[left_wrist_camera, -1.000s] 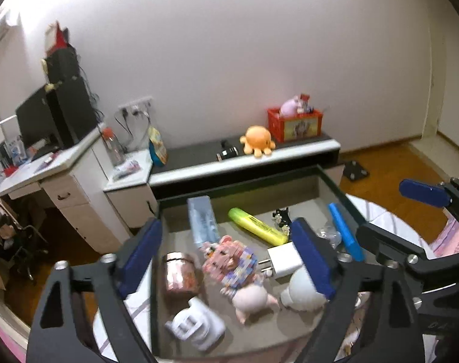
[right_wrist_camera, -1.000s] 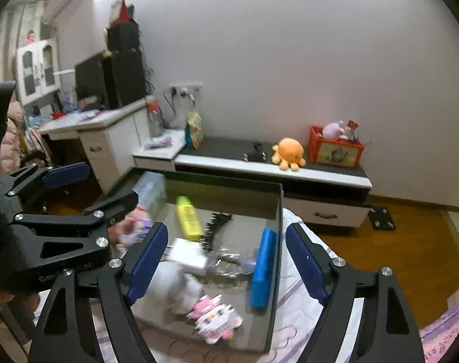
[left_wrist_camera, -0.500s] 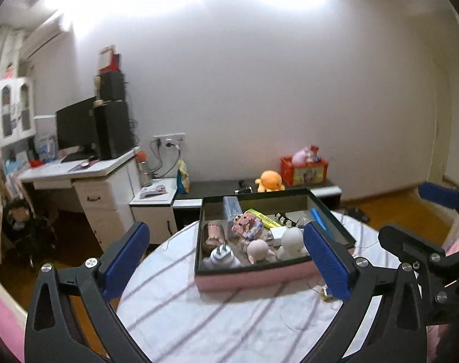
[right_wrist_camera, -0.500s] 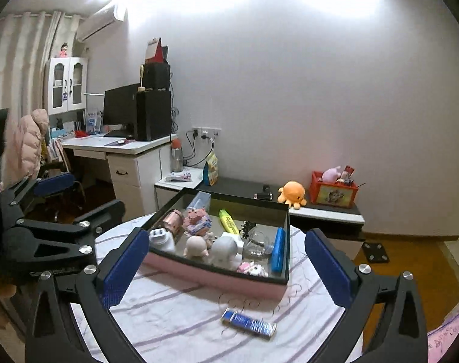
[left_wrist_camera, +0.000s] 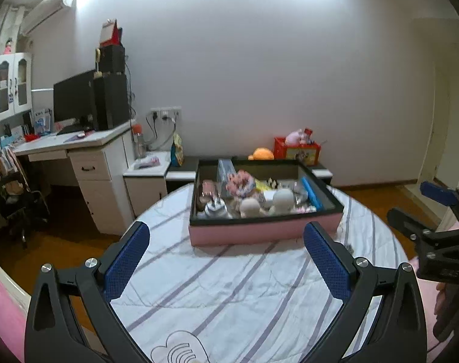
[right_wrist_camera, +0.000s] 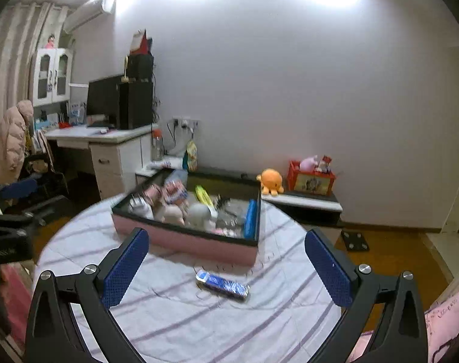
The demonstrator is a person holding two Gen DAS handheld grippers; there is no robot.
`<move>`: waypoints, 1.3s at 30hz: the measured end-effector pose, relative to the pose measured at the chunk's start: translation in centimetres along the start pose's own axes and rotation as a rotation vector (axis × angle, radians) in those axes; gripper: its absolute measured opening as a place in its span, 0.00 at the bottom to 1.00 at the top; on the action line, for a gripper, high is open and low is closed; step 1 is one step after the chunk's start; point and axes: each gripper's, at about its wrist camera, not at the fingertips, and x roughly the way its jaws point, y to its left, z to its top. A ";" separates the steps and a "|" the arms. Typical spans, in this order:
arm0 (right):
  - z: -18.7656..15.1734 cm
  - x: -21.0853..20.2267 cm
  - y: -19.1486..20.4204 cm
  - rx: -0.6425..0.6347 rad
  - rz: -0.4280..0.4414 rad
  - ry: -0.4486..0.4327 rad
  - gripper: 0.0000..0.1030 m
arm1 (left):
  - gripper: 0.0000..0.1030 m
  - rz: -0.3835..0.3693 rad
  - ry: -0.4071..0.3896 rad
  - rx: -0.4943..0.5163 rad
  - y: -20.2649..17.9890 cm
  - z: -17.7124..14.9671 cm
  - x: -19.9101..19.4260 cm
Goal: Organize rigid objects
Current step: 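Withdraw both tools from the box back toward the blue-and-gold box, then grasp the blue-and-gold small box with the right tool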
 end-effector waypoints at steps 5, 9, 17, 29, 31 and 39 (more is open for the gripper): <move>-2.8 5.1 -1.0 -0.040 0.017 0.152 1.00 | 1.00 0.010 0.071 0.020 -0.4 -1.4 2.0; -5.3 10.7 -1.8 -0.059 0.049 0.313 1.00 | 1.00 0.005 0.110 0.028 -0.3 -2.2 3.3; -6.7 15.2 -1.9 -0.095 0.097 0.432 1.00 | 1.00 0.016 0.172 0.058 -0.3 -2.9 5.1; -7.4 12.6 -0.7 -0.072 0.206 0.501 0.23 | 1.00 -0.011 0.222 0.059 -0.4 -3.4 6.1; -7.3 11.3 0.1 -0.071 0.260 0.498 0.22 | 1.00 -0.007 0.220 0.055 -0.1 -3.4 6.1; -7.5 12.4 1.6 -0.093 0.196 0.483 0.24 | 1.00 0.007 0.243 0.046 0.6 -3.4 6.7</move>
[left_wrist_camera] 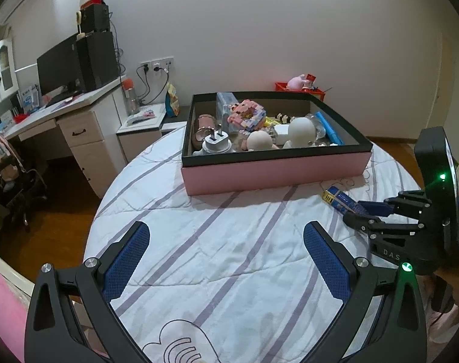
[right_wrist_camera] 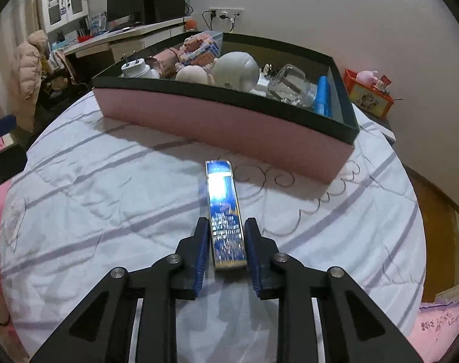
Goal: Organize rigid objects
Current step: 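Grasp the blue-and-gold small box with the right tool, then lower the blue-and-gold box into the pink box and open the right tool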
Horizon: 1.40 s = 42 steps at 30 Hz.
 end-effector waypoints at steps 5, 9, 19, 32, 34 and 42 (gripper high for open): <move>0.5 0.4 0.2 -0.014 -0.024 -0.039 0.20 | 1.00 0.001 0.005 0.000 0.5 0.6 0.8; -1.0 -1.8 -1.0 0.049 -0.008 -0.105 0.20 | 1.00 0.055 -0.020 -0.006 2.0 2.8 1.8; -0.4 -5.3 -4.8 0.150 -0.052 -0.209 0.20 | 0.66 0.128 0.046 -0.026 5.5 8.7 7.9; 2.5 -4.6 -5.5 0.139 -0.065 -0.244 0.20 | 0.07 0.055 0.193 0.072 5.1 9.4 15.2; 2.9 -4.7 -5.5 0.132 -0.068 -0.247 0.20 | 0.07 0.053 0.192 0.077 5.1 9.5 15.2; 6.7 -3.9 -5.2 0.084 -0.066 -0.259 0.20 | 0.07 0.066 0.202 0.102 4.8 9.8 15.6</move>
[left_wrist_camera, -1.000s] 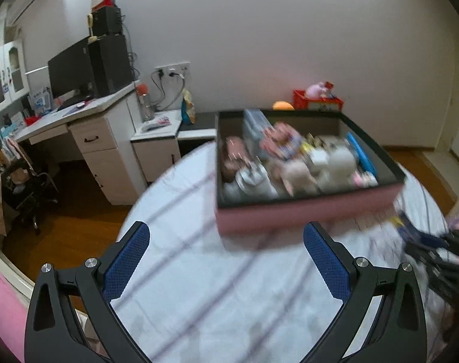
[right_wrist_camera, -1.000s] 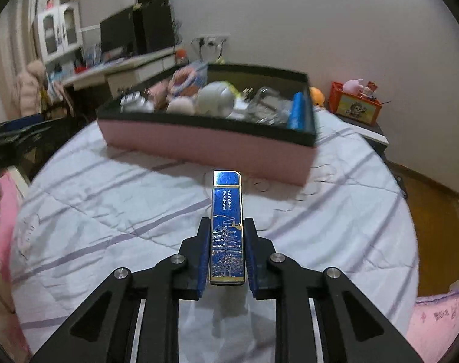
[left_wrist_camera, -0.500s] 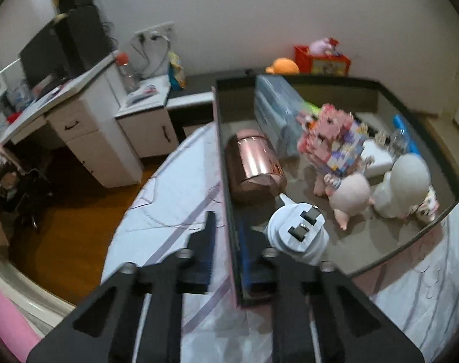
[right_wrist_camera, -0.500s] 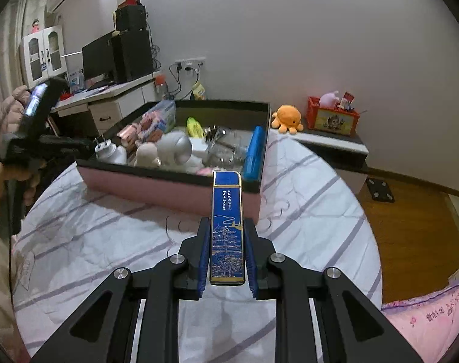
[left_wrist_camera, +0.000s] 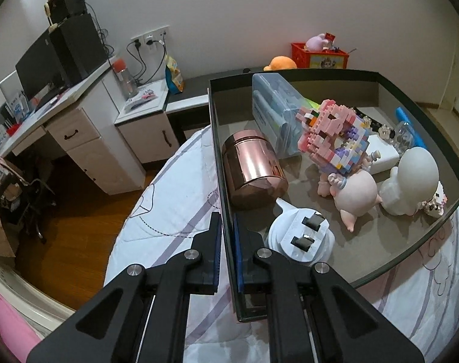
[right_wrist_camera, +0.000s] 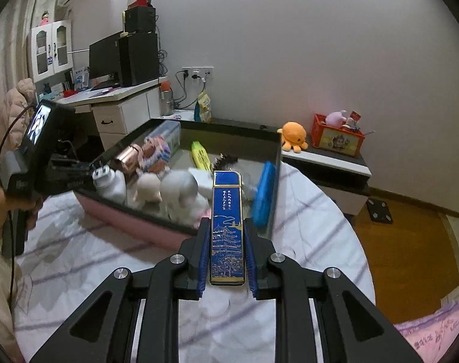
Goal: Organize rigid objects
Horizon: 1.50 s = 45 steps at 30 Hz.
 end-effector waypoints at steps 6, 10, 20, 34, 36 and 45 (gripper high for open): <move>3.5 3.5 0.5 -0.028 0.011 0.027 0.20 | 0.07 0.001 0.003 0.006 -0.1 0.1 0.1; 5.7 6.9 0.7 -0.029 0.022 0.071 0.20 | 0.07 0.001 0.004 0.009 -0.1 0.1 0.1; 7.6 13.1 1.8 -0.063 0.027 0.156 0.20 | 0.08 0.003 0.007 0.015 -0.2 0.2 0.4; 7.6 6.7 1.8 -0.004 -0.016 0.010 0.80 | 0.08 0.012 0.014 0.019 -0.3 0.0 0.6; 7.2 5.8 1.8 0.000 -0.041 0.012 0.82 | 0.08 0.018 0.015 0.021 -0.3 -0.2 0.3; 4.9 2.4 0.9 0.050 -0.091 0.014 0.88 | 0.26 0.041 -0.060 0.007 -0.6 -0.5 -4.6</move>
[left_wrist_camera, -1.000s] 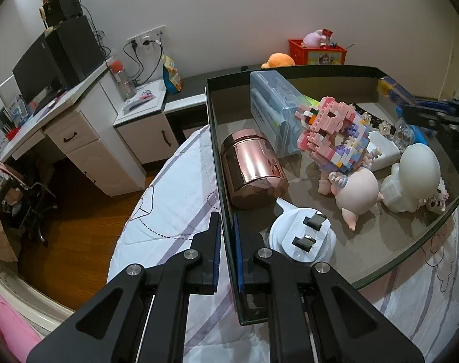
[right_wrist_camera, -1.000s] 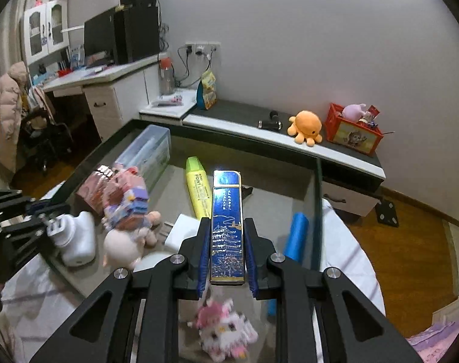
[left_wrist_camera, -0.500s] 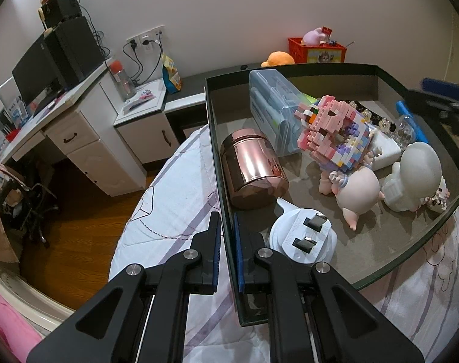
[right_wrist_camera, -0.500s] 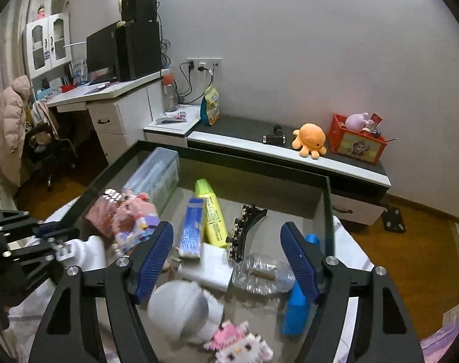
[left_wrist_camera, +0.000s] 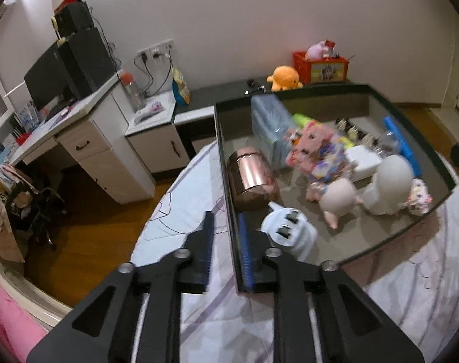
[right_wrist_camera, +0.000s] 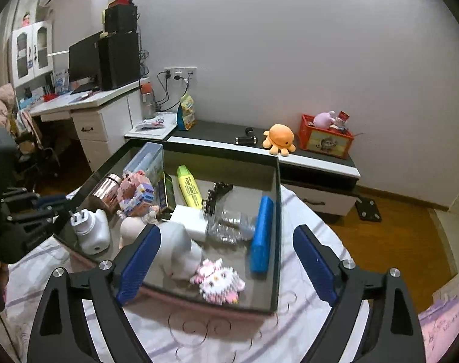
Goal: Organize rigid objects
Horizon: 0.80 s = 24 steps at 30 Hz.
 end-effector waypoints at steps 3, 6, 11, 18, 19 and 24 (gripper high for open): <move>-0.5 -1.7 -0.2 0.028 0.013 -0.013 0.88 | 0.70 0.009 -0.066 -0.004 -0.5 -0.3 -3.1; -0.9 -4.1 0.0 0.042 0.009 -0.043 0.89 | 0.86 -0.007 -0.147 -0.013 -1.1 -0.6 -6.5; -1.5 -8.7 0.6 0.057 0.020 -0.117 1.00 | 1.00 -0.035 -0.258 -0.039 -2.1 -1.3 -12.4; -2.7 -15.9 2.0 0.035 -0.018 -0.222 1.00 | 1.00 -0.070 -0.355 -0.069 -3.0 -3.5 -18.8; -3.0 -16.9 2.2 0.032 -0.026 -0.239 1.00 | 1.00 -0.078 -0.364 -0.076 -3.1 -3.9 -19.5; -4.8 -20.8 3.7 0.008 -0.021 -0.318 1.00 | 1.00 -0.124 -0.420 -0.076 -4.3 -6.2 -23.3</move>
